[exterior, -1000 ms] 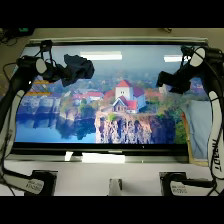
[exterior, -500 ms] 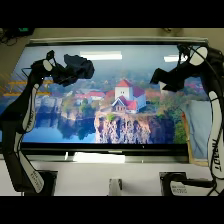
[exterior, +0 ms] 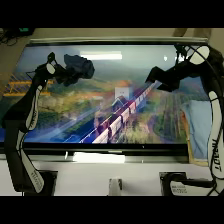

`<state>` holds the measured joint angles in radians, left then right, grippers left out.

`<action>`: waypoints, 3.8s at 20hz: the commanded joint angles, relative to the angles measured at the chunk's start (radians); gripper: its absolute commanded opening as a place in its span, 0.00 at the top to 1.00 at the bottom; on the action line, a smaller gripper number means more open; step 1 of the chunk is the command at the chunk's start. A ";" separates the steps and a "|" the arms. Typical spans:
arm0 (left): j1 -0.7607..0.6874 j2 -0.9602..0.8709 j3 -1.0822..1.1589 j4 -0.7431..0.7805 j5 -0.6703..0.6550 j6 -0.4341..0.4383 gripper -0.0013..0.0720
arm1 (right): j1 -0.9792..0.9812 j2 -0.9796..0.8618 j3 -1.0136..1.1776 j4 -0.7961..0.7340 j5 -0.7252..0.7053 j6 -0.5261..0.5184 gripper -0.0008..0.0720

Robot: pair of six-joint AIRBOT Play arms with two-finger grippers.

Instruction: Fold the shirts.

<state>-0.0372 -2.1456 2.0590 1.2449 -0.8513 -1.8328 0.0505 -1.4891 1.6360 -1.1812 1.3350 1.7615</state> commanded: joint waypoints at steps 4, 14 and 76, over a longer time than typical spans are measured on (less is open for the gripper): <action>-0.075 0.306 0.001 -0.035 0.101 0.271 0.95 | 0.001 0.008 0.009 0.008 -0.122 -0.073 0.08; -0.488 1.087 -0.299 0.209 -0.027 0.176 0.95 | -0.004 0.378 0.224 -0.317 -0.108 -0.136 0.08; -0.570 1.313 -0.323 0.555 -0.357 0.006 0.94 | 0.226 0.856 -0.168 -0.484 0.206 0.045 0.96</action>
<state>-0.6075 -0.8310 1.8423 1.7882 -1.1763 -1.8477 0.2771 -0.5880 1.4956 -1.6623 1.3052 1.7954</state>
